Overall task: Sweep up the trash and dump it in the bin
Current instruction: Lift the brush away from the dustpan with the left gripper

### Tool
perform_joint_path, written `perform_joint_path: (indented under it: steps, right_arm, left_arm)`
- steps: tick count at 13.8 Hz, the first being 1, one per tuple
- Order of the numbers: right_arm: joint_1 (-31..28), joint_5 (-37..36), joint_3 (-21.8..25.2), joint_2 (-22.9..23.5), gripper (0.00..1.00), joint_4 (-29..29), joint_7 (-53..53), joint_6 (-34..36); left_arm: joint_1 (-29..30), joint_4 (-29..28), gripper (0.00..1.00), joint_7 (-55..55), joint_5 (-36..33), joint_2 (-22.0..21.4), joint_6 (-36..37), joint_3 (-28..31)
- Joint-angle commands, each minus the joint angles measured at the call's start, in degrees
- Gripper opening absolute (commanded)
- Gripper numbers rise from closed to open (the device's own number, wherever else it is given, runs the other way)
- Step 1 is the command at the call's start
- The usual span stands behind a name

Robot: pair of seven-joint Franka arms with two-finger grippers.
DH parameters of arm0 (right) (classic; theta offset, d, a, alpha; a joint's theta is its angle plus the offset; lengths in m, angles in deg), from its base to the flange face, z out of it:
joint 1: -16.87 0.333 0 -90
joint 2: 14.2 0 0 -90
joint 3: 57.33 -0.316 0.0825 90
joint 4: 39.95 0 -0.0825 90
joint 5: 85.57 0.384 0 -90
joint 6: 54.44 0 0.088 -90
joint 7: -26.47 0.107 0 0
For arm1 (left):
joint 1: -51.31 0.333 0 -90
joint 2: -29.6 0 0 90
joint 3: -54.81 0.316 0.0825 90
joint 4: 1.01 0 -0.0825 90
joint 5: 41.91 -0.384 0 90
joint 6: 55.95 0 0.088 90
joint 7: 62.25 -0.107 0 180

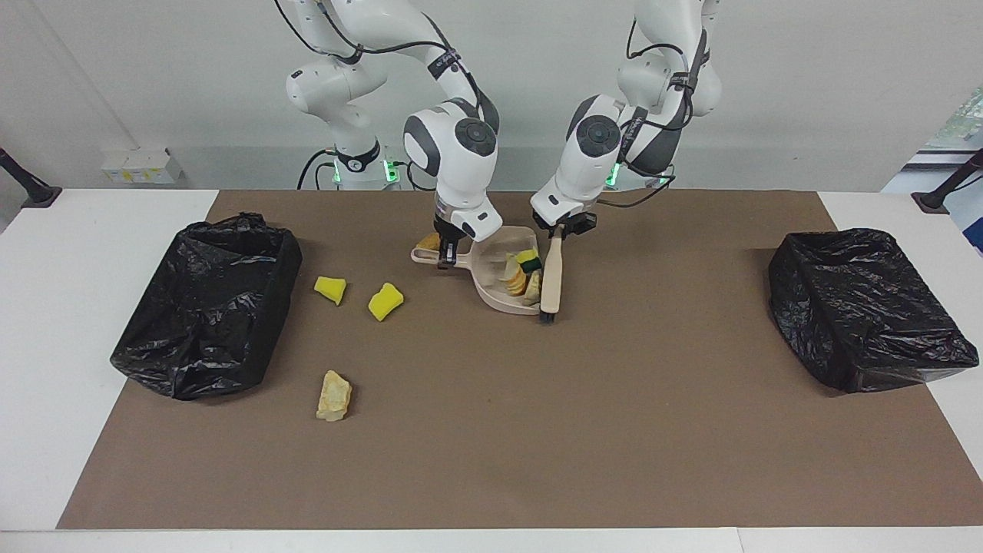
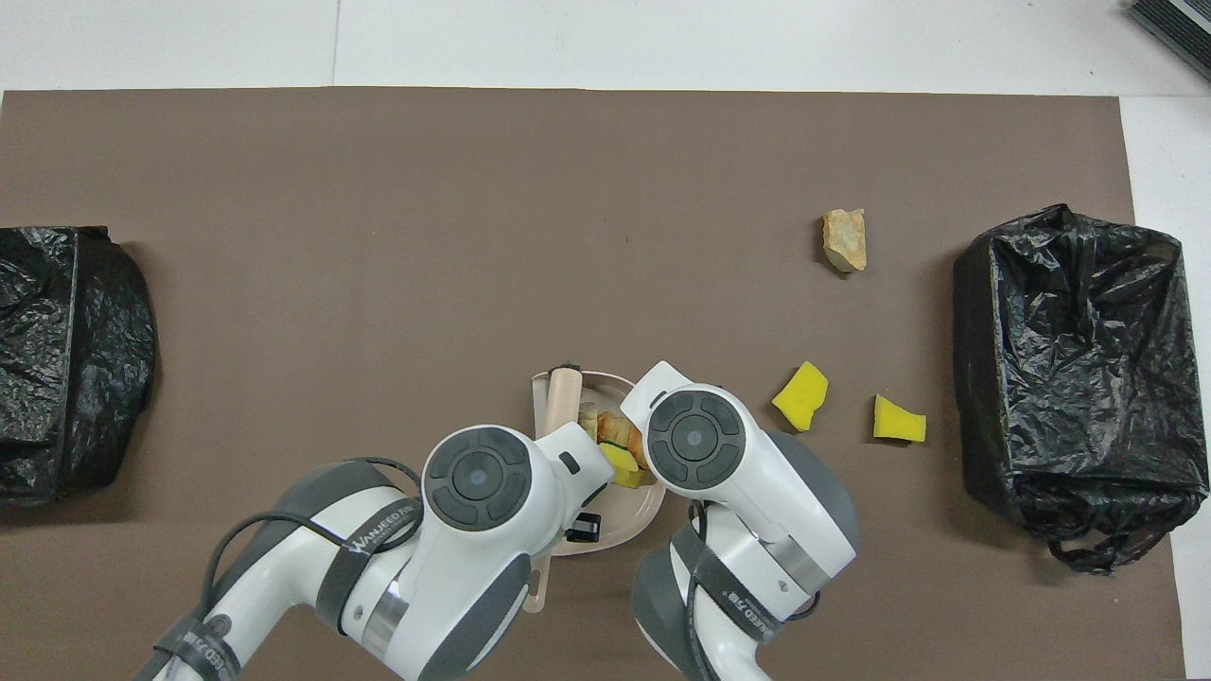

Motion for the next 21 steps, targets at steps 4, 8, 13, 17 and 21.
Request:
perform_joint_path:
  steps: [4, 8, 13, 17, 21]
  right_arm:
    - [-4.2, -0.5, -0.2, -1.2, 0.0, 0.7, -1.5, -2.4]
    - [-7.4, -0.4, -0.2, -2.5, 0.0, 0.7, -5.9, -2.7]
    - [-10.1, 2.2, -0.2, -3.6, 0.0, 0.7, -9.6, -2.7]
    - [-11.3, 5.2, -0.2, -3.6, 0.0, 0.7, -10.2, -5.8]
    - [-13.7, 11.7, -0.2, -3.0, 0.0, 0.7, -13.6, -12.4]
  left_arm:
    - [3.1, 4.2, 0.0, 1.2, 0.9, -1.0, 6.7, 1.6]
    - [8.4, 5.0, 0.0, 0.3, 0.2, -3.9, 8.6, 1.6]
    - [9.5, 4.1, 0.0, -0.1, -0.5, -4.3, 8.7, 1.6]
    - [9.6, 3.0, 0.0, -0.3, -1.7, -3.4, 7.9, 1.5]
    - [9.5, 2.8, 0.0, -1.0, -1.7, -3.3, 7.9, 1.5]
